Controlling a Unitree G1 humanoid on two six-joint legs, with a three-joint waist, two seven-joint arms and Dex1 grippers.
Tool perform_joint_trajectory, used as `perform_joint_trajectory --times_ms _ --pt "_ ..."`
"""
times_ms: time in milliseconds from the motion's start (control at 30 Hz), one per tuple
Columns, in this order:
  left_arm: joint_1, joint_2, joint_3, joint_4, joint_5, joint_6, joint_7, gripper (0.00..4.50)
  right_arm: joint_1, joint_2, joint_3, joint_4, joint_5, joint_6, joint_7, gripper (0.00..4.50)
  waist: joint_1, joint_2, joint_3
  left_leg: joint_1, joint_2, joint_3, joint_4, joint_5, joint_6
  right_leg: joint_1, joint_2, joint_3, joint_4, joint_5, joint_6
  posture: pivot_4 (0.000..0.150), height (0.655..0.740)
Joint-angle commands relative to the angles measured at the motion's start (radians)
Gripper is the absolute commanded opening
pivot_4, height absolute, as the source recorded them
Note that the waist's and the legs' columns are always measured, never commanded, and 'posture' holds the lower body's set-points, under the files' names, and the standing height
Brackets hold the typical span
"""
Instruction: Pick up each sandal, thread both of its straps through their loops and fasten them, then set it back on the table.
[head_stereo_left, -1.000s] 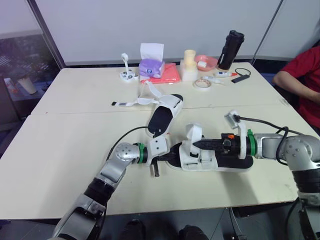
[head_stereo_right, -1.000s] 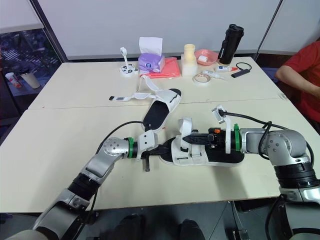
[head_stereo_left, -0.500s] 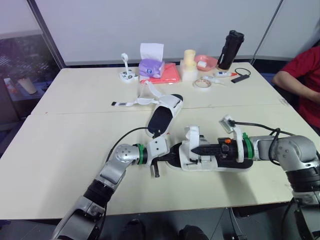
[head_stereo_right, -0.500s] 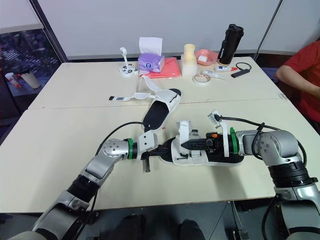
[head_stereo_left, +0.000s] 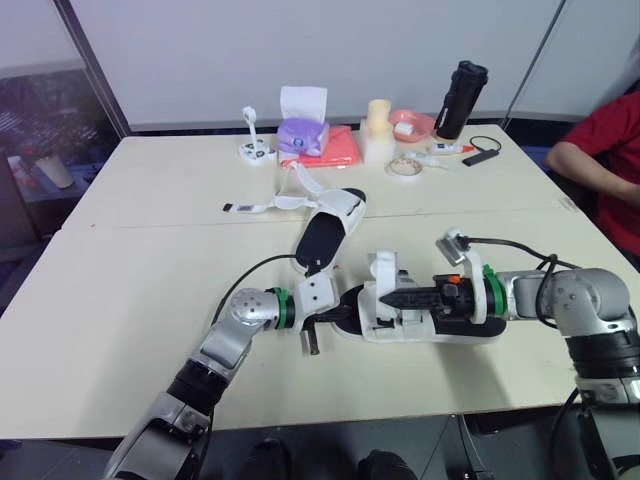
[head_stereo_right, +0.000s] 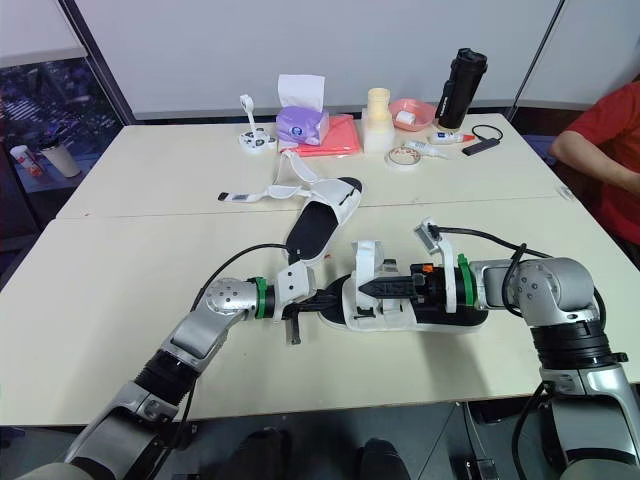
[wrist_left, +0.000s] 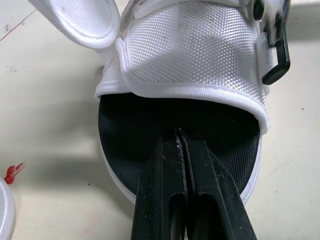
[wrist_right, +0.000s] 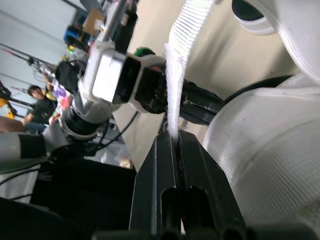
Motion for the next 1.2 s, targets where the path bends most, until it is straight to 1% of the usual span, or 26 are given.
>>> perform_joint_trajectory --times_ms 33,200,333,567,700,933,1200 --pt "0.038 0.001 -0.057 0.065 0.048 0.024 -0.003 0.0 0.008 0.003 -0.009 -0.033 -0.008 -0.007 0.003 0.01 0.0 0.0 0.0 0.0 0.0 0.0 0.0 0.0 0.0 0.0 0.0 0.0 0.0 0.0 0.0 0.15 0.74" --pt "0.04 0.002 -0.056 0.071 0.048 0.018 0.0 0.0 0.023 0.027 0.026 -0.026 -0.095 -0.092 -0.026 0.01 0.0 0.0 0.0 0.0 0.0 0.0 0.0 0.0 0.0 0.0 0.0 0.0 0.0 0.0 0.0 0.15 0.74" --pt "0.041 0.003 -0.055 0.072 0.048 0.017 0.001 0.0 0.018 0.035 0.038 -0.025 -0.133 -0.122 -0.026 0.01 0.0 0.0 0.0 0.0 0.0 0.0 0.0 0.0 0.0 0.0 0.0 0.0 0.0 0.0 0.0 0.15 0.74" --pt "0.04 0.003 -0.052 0.074 0.048 0.012 0.005 0.0 0.059 -0.028 0.109 -0.095 -0.19 -0.168 0.046 0.01 0.0 0.0 0.0 0.0 0.0 0.0 0.0 0.0 0.0 0.0 0.0 0.0 0.0 0.0 0.0 0.15 0.74" --pt "0.039 0.001 -0.052 0.078 0.048 0.008 0.006 0.0 0.068 -0.076 0.142 -0.108 -0.24 -0.234 0.104 0.01 0.0 0.0 -0.001 0.0 0.0 0.0 0.0 0.0 0.0 0.001 0.0 0.0 0.0 0.0 0.0 0.15 0.74" --pt "0.034 -0.003 -0.051 0.085 0.046 0.005 0.004 0.0 0.01 -0.098 0.179 -0.033 -0.355 -0.387 0.169 0.01 0.0 0.0 -0.001 0.0 0.0 0.0 0.0 0.0 0.0 0.001 0.0 0.0 -0.001 0.0 0.0 0.15 0.74" --pt "0.035 -0.004 -0.05 0.087 0.046 0.006 0.006 0.0 -0.06 -0.122 0.227 0.055 -0.438 -0.467 0.281 0.01 0.001 0.0 -0.001 0.0 0.0 0.0 0.001 0.0 0.0 0.001 0.0 0.0 -0.001 0.001 0.001 0.15 0.74"
